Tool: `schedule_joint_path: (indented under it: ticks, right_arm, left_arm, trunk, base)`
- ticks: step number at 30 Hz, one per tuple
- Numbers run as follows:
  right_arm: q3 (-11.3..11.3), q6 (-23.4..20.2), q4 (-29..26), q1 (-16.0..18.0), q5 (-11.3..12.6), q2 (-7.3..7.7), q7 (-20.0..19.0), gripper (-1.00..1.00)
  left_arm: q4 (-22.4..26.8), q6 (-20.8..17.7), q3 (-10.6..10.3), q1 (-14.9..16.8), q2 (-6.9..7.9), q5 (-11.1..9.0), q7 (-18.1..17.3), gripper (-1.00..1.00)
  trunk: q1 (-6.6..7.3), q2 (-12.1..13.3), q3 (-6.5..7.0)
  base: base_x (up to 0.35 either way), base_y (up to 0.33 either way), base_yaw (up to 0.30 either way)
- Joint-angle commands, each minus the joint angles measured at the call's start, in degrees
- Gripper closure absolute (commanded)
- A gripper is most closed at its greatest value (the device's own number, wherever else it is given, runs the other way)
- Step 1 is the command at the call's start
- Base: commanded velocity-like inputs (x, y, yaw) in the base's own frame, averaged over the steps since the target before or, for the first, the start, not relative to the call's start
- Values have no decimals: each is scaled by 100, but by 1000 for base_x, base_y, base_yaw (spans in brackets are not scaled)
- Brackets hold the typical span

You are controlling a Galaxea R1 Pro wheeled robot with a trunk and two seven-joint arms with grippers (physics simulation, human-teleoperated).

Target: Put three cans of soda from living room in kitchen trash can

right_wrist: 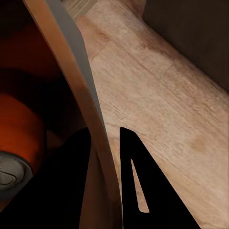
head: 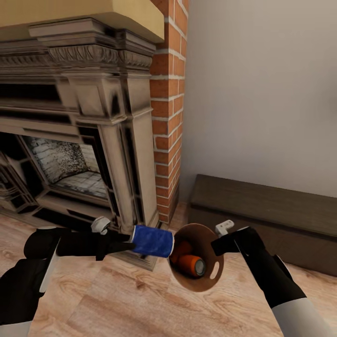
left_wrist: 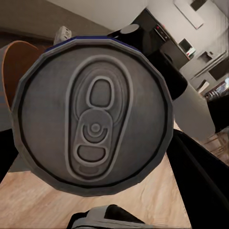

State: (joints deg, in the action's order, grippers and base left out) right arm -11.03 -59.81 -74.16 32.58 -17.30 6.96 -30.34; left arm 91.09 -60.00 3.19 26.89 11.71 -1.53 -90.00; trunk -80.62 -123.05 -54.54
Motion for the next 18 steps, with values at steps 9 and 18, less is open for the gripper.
schedule_joint_path:
  ticks: [9,18]
  right_arm:
    - [-27,-19,192,3,110,-202,326,100]
    - [-168,-19,235,3,107,-368,493,100]
  left_arm:
    - [-10,0,-149,1,-283,50,0,100]
    - [-108,0,-1062,-2,-579,85,815,100]
  trunk:
    - [0,0,1]
    - [0,0,1]
  base:
    - [0,0,0]
    - [0,0,0]
